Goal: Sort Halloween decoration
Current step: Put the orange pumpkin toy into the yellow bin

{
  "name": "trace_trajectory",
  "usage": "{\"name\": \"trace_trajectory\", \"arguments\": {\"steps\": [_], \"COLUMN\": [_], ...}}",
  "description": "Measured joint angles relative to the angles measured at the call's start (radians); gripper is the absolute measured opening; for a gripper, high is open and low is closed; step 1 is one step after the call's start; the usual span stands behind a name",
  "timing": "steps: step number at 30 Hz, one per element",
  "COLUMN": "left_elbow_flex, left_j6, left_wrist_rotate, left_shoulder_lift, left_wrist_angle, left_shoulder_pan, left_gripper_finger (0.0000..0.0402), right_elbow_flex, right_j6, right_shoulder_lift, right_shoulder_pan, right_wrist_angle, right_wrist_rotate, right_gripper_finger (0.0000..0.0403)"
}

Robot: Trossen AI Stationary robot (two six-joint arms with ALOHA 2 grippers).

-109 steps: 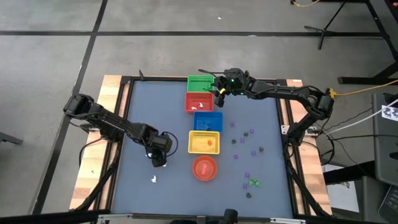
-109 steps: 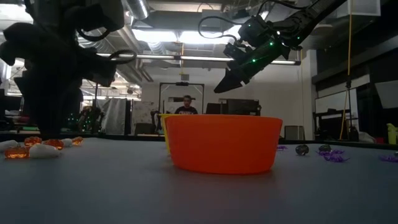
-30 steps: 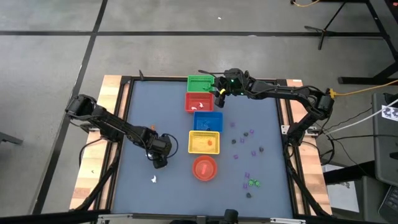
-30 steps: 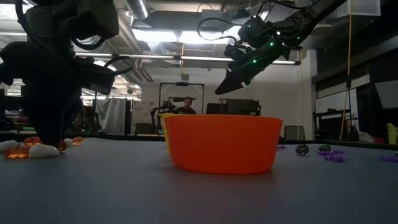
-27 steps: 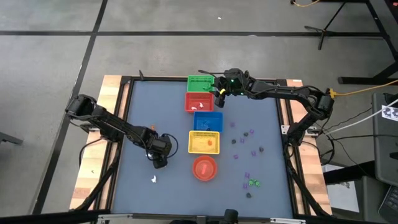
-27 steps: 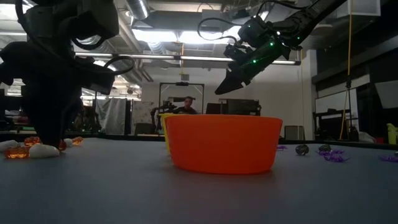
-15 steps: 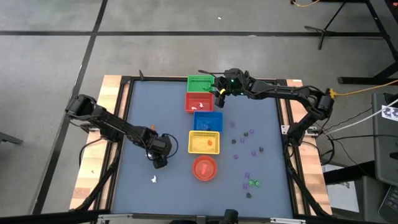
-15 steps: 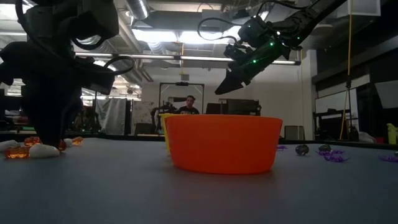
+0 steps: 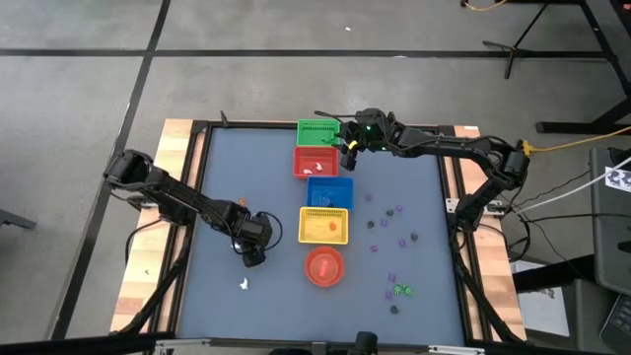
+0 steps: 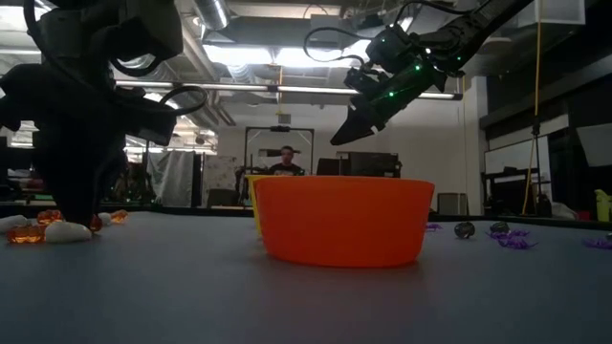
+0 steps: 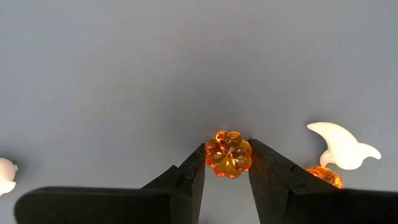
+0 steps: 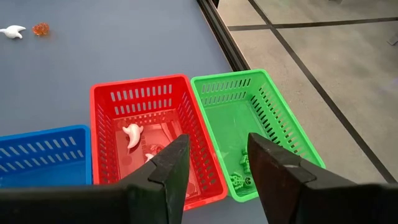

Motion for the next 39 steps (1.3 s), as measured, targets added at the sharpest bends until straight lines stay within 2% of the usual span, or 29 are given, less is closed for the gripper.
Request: {"name": "trace_trajectory", "arguments": {"steps": [15,27,39], "left_elbow_flex": [0.001,0.007,0.01], "left_j6": [0.0,0.033,0.032], "left_wrist_rotate": [-0.035,-0.04,-0.018], "left_shoulder_lift": [0.0,0.0,-0.003], "left_wrist_angle": [0.136,0.125,0.122], "left_shoulder_pan": [0.013,0.047,0.047], "left_gripper_finger": [0.0088,0.0087,0.0018], "right_elbow_flex": [0.0,0.0,0.0], "right_j6": [0.0,0.0,0.0], "right_shoulder_lift": [0.0,0.0,0.0], "right_shoulder_pan": [0.0,0.0,0.0], "right_wrist_angle": [0.0,0.0,0.0], "right_wrist_rotate": [0.0,0.0,0.0], "right_gripper_finger": [0.016,0.016,0.016]}}
